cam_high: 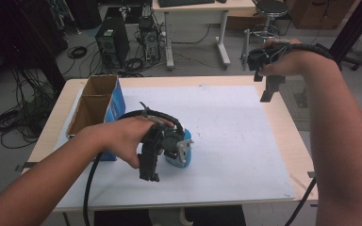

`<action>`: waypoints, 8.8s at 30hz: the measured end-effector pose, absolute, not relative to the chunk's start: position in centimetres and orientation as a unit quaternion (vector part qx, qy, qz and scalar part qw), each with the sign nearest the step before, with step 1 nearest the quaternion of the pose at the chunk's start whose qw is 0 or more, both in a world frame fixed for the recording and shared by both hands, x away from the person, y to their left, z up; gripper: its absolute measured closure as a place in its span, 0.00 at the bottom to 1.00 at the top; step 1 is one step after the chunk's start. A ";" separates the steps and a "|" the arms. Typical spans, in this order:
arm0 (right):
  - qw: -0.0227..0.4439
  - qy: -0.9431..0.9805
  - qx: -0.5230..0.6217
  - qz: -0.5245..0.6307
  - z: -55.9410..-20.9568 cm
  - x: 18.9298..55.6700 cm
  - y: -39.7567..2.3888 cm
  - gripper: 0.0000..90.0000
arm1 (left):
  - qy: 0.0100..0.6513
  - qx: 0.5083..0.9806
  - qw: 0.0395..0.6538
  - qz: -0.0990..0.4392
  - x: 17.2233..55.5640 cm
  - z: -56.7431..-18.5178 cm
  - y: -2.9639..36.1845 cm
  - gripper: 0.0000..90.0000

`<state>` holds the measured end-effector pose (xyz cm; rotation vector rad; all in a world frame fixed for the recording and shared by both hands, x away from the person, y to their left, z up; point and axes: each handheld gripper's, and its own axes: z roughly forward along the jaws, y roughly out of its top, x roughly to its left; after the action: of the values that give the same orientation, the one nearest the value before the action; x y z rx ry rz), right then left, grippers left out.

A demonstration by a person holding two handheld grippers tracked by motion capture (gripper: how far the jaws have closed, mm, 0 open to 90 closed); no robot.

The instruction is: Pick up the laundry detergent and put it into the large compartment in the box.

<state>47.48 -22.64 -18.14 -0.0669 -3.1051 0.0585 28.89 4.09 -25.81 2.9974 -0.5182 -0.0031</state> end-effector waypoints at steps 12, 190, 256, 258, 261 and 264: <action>0.019 -0.999 -0.030 0.018 -18.3 47.3 -23.0 0.07 | -0.173 0.984 0.052 -0.004 28.9 -25.9 4.2 0.00; 0.044 -0.998 -0.031 0.028 -22.5 47.7 -22.2 0.07 | -0.187 0.982 -0.005 0.023 37.5 -29.1 -0.2 0.25; 0.044 -0.998 -0.031 0.018 -23.1 47.5 -22.6 0.07 | -0.040 0.999 -0.006 0.036 36.0 -19.1 2.5 0.42; 0.045 -0.998 -0.033 0.018 -23.1 47.5 -22.7 0.08 | -0.005 0.999 0.001 0.040 36.2 -18.9 2.8 0.42; 0.044 -0.998 -0.034 0.017 -23.1 47.5 -22.6 0.08 | 0.022 0.998 0.004 0.052 36.4 -18.5 3.0 0.42; 0.044 -0.998 -0.032 0.018 -23.1 47.4 -22.5 0.08 | 0.052 0.997 0.004 0.053 36.7 -18.0 3.3 0.42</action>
<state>47.42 -22.55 -23.14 -0.0969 -3.0511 0.0539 36.65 3.29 -18.01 3.1255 0.1622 0.1647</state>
